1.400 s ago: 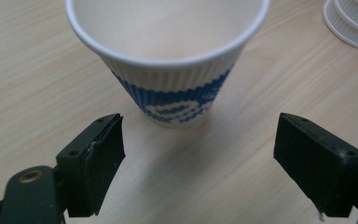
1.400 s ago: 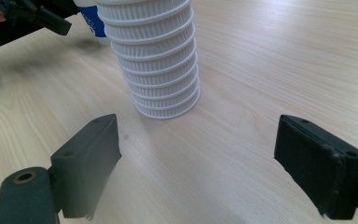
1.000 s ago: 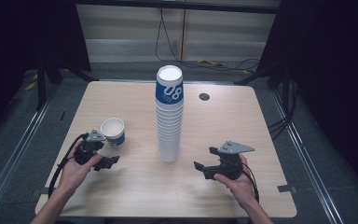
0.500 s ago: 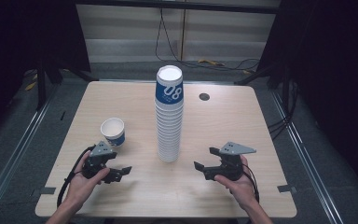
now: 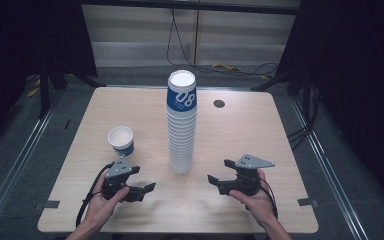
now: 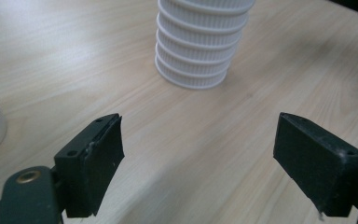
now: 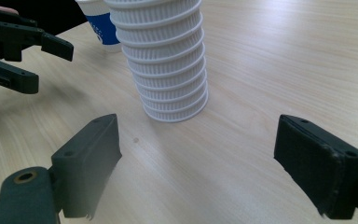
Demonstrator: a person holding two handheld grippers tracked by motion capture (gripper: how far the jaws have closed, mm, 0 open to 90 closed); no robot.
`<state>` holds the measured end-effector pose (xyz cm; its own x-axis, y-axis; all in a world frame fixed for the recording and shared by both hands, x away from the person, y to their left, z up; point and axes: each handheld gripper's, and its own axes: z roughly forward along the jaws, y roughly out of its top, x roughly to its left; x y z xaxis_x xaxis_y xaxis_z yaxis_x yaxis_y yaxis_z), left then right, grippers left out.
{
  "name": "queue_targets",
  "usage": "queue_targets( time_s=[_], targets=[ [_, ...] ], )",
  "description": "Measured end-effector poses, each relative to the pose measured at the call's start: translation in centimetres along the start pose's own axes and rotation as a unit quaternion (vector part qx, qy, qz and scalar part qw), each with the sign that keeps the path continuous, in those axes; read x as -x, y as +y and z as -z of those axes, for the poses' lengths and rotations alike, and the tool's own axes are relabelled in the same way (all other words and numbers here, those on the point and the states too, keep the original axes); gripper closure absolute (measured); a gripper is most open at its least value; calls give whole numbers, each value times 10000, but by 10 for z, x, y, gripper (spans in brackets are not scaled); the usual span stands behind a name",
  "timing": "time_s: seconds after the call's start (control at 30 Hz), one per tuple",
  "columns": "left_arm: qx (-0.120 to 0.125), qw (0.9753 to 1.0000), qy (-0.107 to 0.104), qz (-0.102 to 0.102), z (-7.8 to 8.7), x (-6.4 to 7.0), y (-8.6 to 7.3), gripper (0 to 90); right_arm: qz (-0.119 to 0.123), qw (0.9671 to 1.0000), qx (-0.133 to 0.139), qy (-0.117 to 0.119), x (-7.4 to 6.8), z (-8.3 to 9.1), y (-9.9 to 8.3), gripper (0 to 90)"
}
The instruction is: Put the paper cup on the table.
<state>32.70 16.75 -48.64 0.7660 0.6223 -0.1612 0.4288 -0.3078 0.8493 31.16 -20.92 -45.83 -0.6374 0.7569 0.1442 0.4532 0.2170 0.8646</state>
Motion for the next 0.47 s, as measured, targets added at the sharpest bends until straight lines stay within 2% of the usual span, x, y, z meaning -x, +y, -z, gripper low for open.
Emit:
queue_targets(
  time_s=[0.07, 0.13, 0.23, 0.3, 0.37, 0.47],
  targets=[
    [25, 9999, -137, 80, -4, 3, -3, 158, 12, 10000, -55, -1, -2, -1, -3, 146],
    [56, 9998, -181, 43, -7, 4, -3, 158, 18, 10000, -64, 3, -5, -2, -5, 146],
    [195, 9996, -144, 133, -7, 4, -4, 158, 2, 10000, -48, -5, -5, -3, -7, 146],
    [238, 9996, -1, 133, -7, 3, -5, 159, -36, 9999, -117, -41, -4, -5, -9, 151],
    [288, 9992, -61, 252, -9, 3, -5, 159, -14, 9998, -167, -47, -3, -6, -12, 152],
    [266, 9994, -134, 159, -10, 7, -6, 159, -9, 9998, -192, -96, -2, -8, -13, 152]
  ],
)
